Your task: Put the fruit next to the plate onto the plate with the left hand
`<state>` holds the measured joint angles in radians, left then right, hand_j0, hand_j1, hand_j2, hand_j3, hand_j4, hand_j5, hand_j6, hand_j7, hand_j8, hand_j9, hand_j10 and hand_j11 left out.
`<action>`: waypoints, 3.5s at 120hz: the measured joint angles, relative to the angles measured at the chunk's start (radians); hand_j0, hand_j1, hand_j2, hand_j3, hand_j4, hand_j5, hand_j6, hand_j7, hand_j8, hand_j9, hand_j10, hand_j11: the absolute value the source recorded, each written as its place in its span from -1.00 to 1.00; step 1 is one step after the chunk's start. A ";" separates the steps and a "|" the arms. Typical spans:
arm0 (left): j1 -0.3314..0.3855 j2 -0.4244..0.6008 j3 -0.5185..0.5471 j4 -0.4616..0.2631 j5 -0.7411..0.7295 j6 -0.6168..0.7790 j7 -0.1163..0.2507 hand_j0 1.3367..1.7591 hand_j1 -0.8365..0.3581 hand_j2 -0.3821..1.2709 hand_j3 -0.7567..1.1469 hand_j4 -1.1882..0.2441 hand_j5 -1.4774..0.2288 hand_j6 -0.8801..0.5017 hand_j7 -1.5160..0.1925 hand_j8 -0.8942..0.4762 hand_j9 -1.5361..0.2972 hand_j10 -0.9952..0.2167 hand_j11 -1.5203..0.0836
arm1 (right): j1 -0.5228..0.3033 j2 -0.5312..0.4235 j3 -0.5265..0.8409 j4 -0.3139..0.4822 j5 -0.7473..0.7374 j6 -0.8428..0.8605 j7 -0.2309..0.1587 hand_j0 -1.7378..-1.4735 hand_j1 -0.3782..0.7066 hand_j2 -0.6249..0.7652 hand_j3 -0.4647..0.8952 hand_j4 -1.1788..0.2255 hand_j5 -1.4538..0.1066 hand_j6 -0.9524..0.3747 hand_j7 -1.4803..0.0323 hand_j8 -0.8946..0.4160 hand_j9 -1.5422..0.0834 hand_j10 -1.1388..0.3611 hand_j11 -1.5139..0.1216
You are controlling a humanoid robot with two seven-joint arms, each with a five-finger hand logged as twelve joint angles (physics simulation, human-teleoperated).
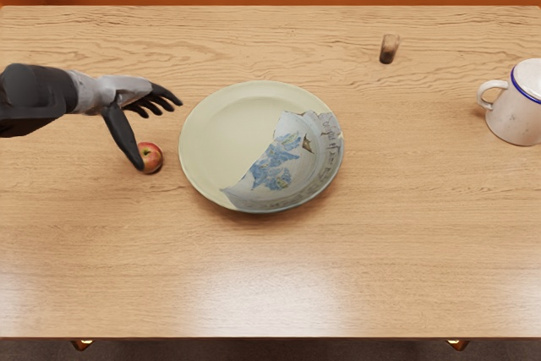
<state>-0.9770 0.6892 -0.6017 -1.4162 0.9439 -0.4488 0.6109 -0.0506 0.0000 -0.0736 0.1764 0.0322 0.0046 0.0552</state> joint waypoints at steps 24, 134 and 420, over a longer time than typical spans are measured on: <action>0.010 0.002 0.053 0.000 0.094 0.034 0.000 0.52 0.63 -0.49 -0.20 0.40 0.46 0.01 0.50 0.04 0.42 0.34 0.60 | 0.000 0.000 0.000 0.000 0.000 0.000 0.000 -0.40 -0.90 -0.11 -0.32 0.65 0.83 0.40 0.92 0.33 0.86 0.49 0.82; 0.011 -0.021 0.185 0.002 0.215 0.200 0.000 0.52 0.58 -0.49 -0.20 0.37 0.42 -0.03 0.47 0.00 0.39 0.30 0.57 | 0.000 0.000 0.000 0.000 0.000 0.000 0.000 -0.40 -0.90 -0.11 -0.32 0.65 0.83 0.40 0.92 0.33 0.86 0.49 0.82; 0.018 -0.114 0.369 0.028 0.314 0.446 0.000 0.52 0.26 -0.44 -0.20 0.14 0.18 -0.26 0.22 -0.23 0.16 0.04 0.30 | 0.000 0.000 0.000 0.000 0.000 0.000 0.000 -0.40 -0.90 -0.11 -0.32 0.65 0.83 0.40 0.92 0.33 0.86 0.49 0.82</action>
<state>-0.9587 0.5752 -0.2330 -1.3882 1.2576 -0.0025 0.6109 -0.0506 0.0000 -0.0736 0.1764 0.0321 0.0046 0.0552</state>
